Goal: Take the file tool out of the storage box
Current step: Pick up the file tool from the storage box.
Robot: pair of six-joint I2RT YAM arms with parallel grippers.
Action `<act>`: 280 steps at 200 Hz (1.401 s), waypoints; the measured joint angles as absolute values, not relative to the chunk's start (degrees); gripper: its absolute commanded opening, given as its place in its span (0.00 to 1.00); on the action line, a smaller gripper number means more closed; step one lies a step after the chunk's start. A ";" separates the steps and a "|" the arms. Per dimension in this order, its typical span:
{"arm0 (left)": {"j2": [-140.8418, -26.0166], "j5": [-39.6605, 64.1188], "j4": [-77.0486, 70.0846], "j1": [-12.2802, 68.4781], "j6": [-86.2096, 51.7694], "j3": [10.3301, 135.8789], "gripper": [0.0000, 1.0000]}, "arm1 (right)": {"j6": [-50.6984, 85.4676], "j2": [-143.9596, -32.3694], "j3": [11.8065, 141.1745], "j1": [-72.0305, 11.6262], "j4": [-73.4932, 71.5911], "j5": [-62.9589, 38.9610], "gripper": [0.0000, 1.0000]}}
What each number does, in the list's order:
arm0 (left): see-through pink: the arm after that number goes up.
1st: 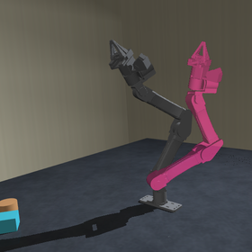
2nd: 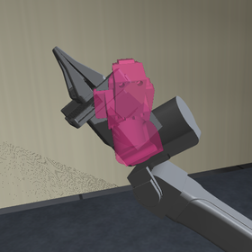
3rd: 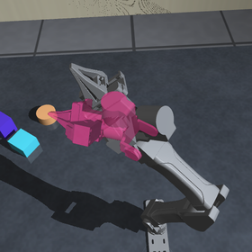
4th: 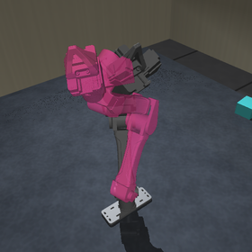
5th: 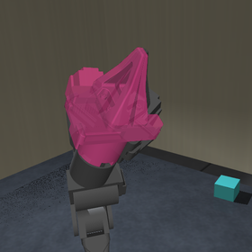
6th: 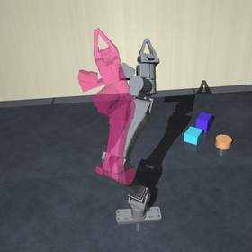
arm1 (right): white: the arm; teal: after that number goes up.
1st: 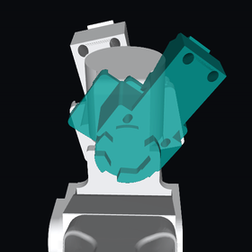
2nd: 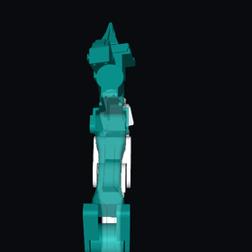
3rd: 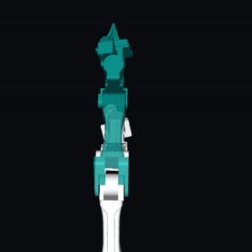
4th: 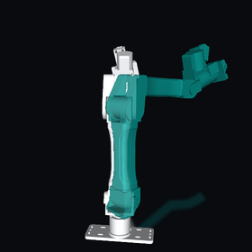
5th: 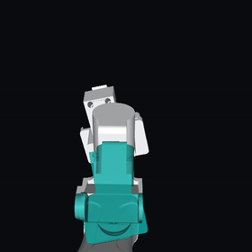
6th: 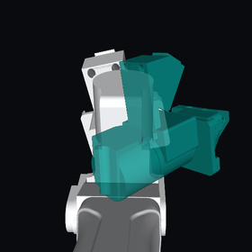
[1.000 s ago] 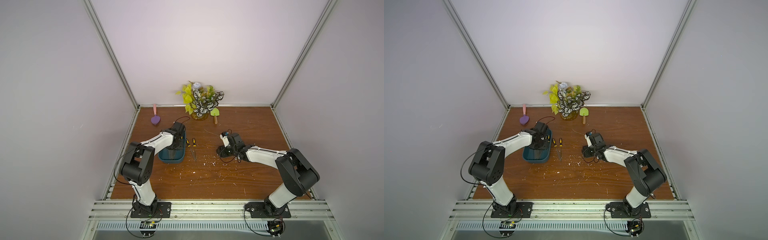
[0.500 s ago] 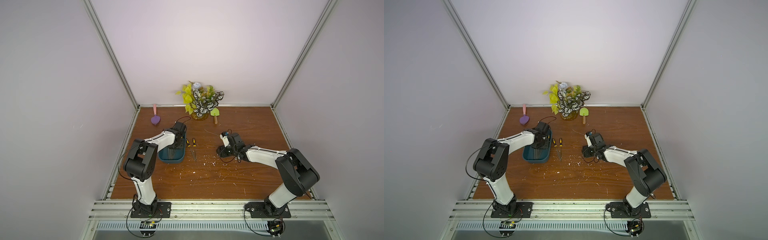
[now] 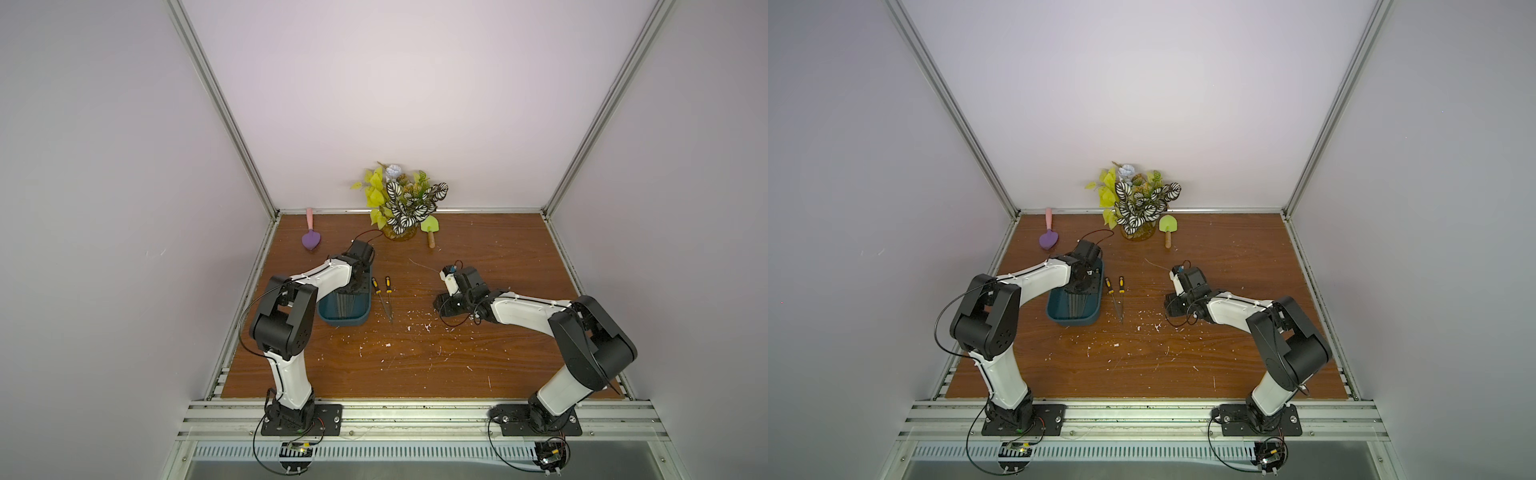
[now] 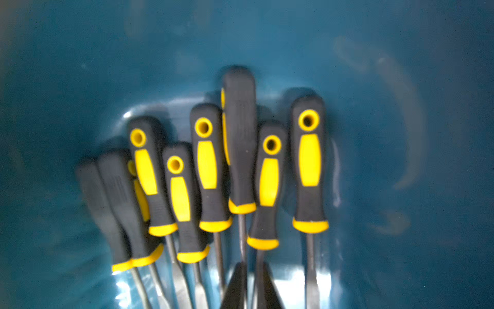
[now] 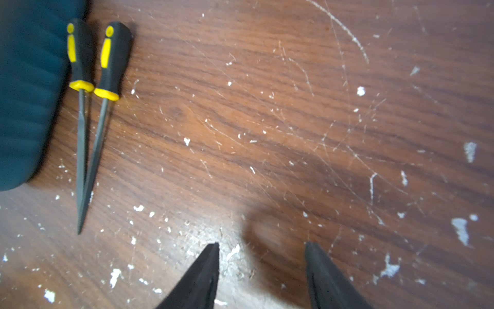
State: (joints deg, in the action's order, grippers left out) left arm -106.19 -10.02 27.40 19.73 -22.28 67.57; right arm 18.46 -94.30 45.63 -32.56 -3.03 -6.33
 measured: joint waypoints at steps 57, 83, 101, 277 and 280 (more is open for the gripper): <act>-107.42 -11.29 26.11 19.73 -22.50 67.44 0.24 | 18.44 -94.41 45.71 -32.56 -2.92 -6.33 0.57; -107.42 -11.75 25.43 19.73 -22.57 67.29 0.25 | 18.44 -94.41 45.74 -32.56 -2.87 -6.33 0.57; -107.42 -11.84 25.06 19.73 -22.55 67.07 0.15 | 18.44 -94.41 45.74 -32.56 -2.90 -6.33 0.57; -79.31 1.98 14.92 19.31 -16.93 55.00 0.00 | 21.65 -94.08 52.12 -34.50 -4.58 -12.86 0.56; -78.98 3.42 14.39 19.29 -16.71 54.61 0.00 | 22.06 -94.06 52.23 -34.63 -4.91 -13.37 0.56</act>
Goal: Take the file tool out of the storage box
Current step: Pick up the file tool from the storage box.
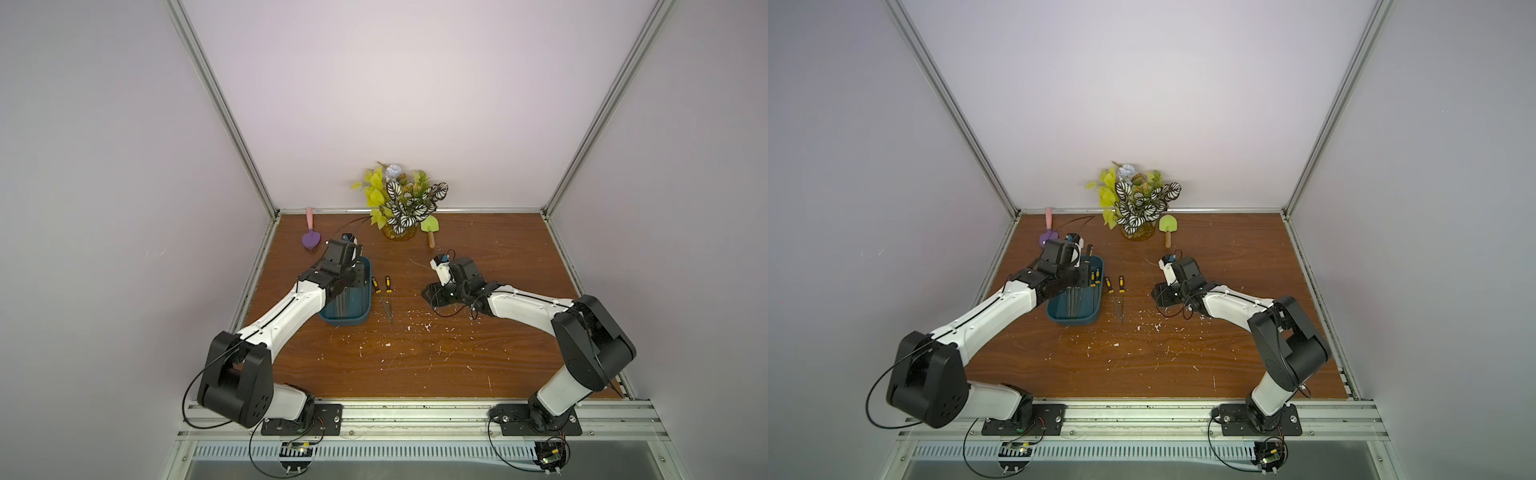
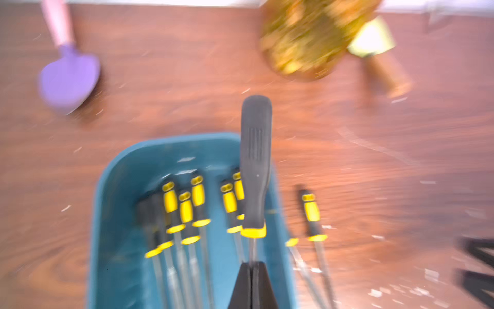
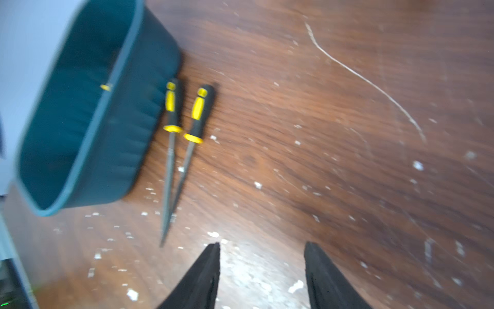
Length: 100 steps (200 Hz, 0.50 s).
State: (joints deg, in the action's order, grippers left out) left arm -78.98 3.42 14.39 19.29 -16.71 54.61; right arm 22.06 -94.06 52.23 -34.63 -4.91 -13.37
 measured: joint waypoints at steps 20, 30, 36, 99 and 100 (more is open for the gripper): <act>-77.56 10.79 10.26 19.22 -15.92 51.42 0.00 | 24.67 -93.71 52.88 -35.33 -7.29 -16.60 0.56; -77.25 14.52 8.38 19.20 -15.90 49.65 0.00 | 26.22 -93.19 53.12 -35.57 -8.60 -18.04 0.57; -77.10 16.45 7.25 19.20 -15.94 48.62 0.00 | 27.09 -92.92 53.30 -35.64 -9.43 -18.74 0.57; -76.90 28.10 -0.84 19.14 -17.39 45.87 0.00 | 32.40 -93.43 60.90 -36.67 -15.07 -23.07 0.57; -76.90 28.18 -0.91 19.14 -17.39 45.87 0.00 | 32.40 -93.51 61.04 -36.69 -15.09 -23.09 0.57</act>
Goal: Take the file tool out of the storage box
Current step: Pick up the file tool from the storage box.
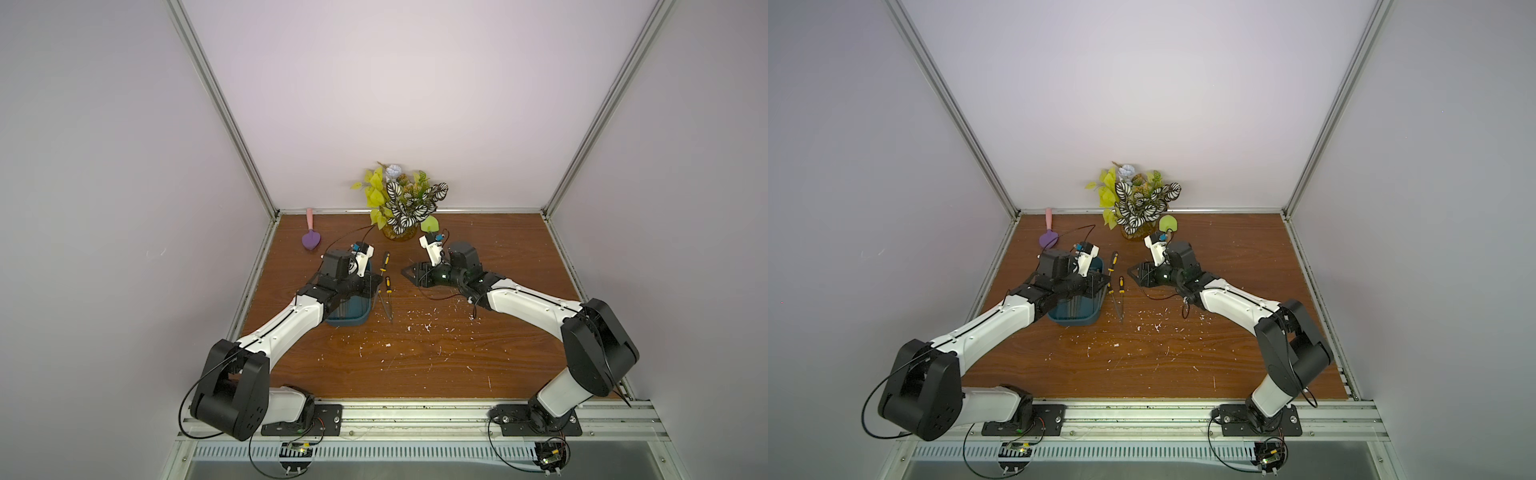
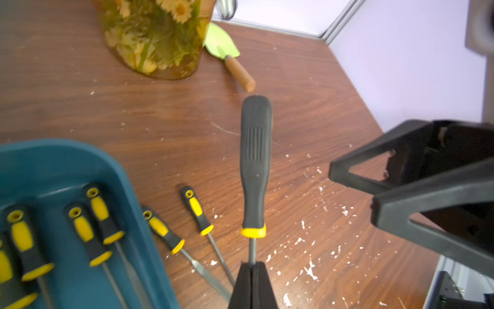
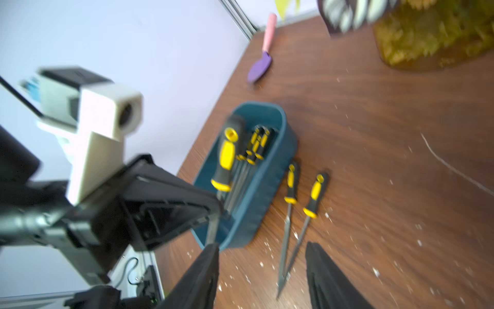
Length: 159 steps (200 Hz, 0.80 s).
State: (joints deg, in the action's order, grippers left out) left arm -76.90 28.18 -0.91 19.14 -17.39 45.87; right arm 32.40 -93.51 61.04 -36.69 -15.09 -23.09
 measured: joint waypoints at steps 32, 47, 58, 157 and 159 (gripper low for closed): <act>-77.54 30.55 -2.87 19.14 -18.15 45.87 0.00 | 32.64 -97.03 65.84 -38.02 -16.19 -23.29 0.57; -77.62 31.14 -3.22 19.14 -18.37 45.87 0.00 | 32.64 -99.11 67.85 -38.72 -15.94 -23.24 0.57; -77.62 31.46 -3.33 19.14 -18.41 45.87 0.00 | 32.67 -100.82 69.36 -39.16 -15.81 -23.20 0.56; -77.23 28.88 -2.63 19.00 -18.09 45.12 0.73 | 34.48 -105.86 73.36 -40.75 -15.07 -21.28 0.00; -77.19 28.51 -2.57 19.00 -17.76 45.12 0.73 | 34.30 -105.86 73.36 -40.73 -14.79 -21.08 0.00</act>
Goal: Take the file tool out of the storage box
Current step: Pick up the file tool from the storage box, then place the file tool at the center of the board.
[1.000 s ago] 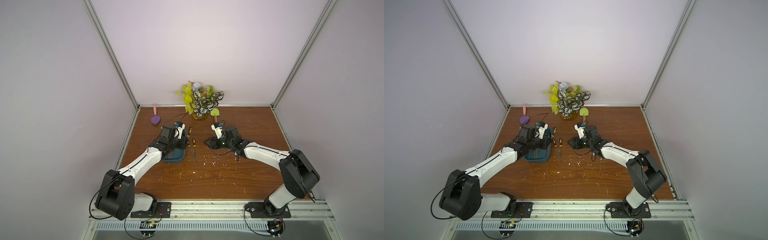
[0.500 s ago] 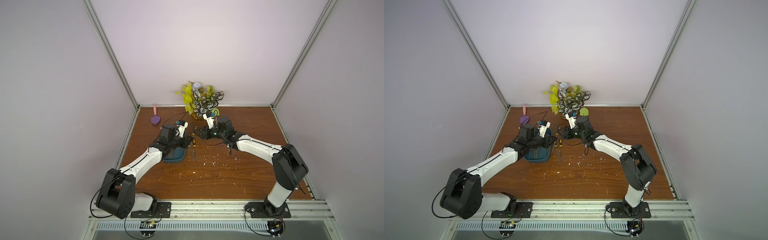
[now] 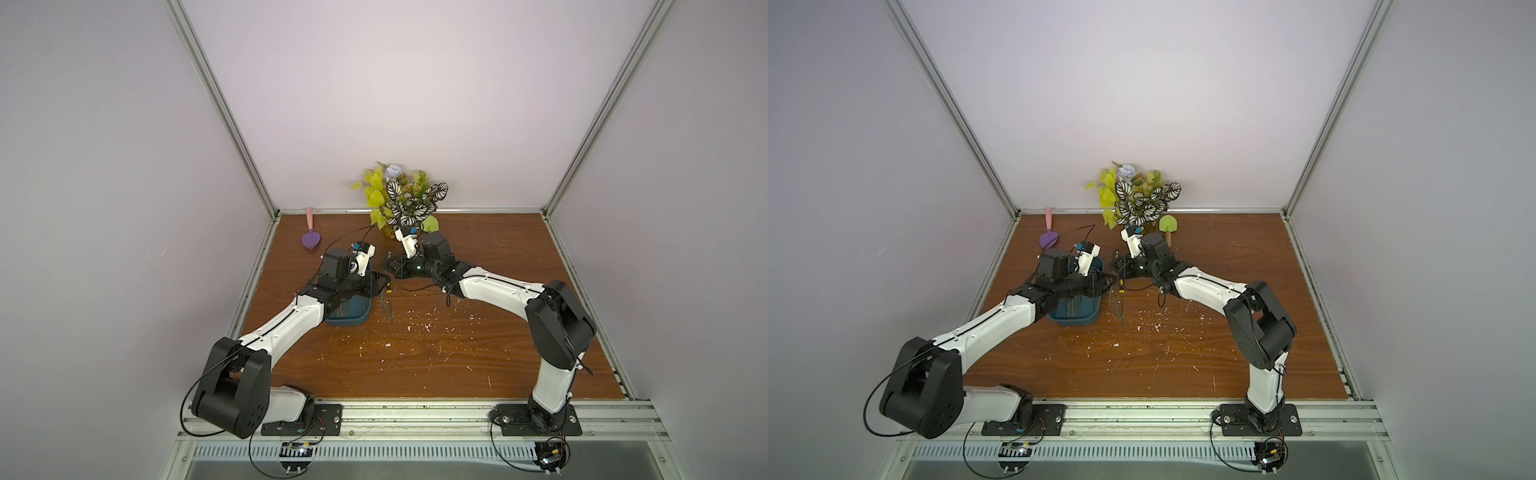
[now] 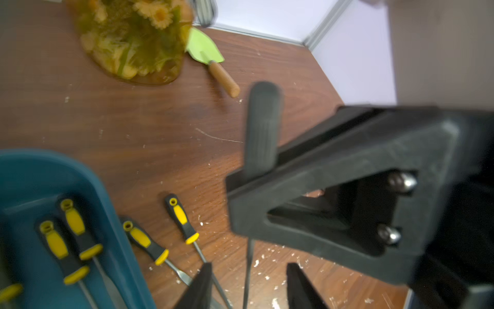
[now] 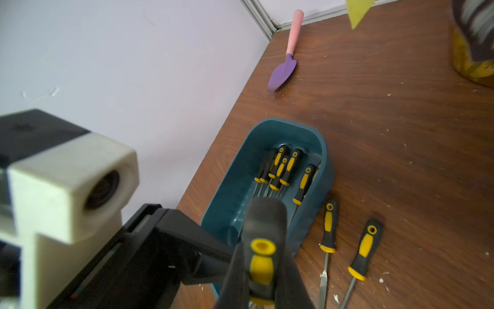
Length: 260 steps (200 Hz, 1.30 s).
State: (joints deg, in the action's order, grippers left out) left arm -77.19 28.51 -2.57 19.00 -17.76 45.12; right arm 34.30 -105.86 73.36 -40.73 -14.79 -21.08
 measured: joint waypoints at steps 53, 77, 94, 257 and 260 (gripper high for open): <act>-74.00 13.52 2.44 19.00 -18.09 45.30 0.76 | 26.02 -106.67 79.20 -40.42 6.35 -12.97 0.00; -74.02 6.76 7.53 19.00 -17.98 47.64 0.76 | 23.20 -109.95 85.19 -40.38 16.23 -10.33 0.00; -75.26 2.72 11.11 19.00 -17.98 50.65 0.76 | 22.74 -112.75 87.15 -40.38 20.53 -9.15 0.00; -85.84 -0.10 27.64 15.27 -17.54 57.65 0.77 | 29.76 -127.61 98.08 -39.66 27.00 -11.75 0.07; -85.84 -0.12 27.68 15.27 -17.50 57.65 0.77 | 29.91 -127.61 98.04 -39.62 26.94 -11.84 0.08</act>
State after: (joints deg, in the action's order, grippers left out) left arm -85.84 -0.12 27.68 15.27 -17.50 57.65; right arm 29.91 -127.61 98.04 -39.62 26.94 -11.84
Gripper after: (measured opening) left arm 0.764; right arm 0.160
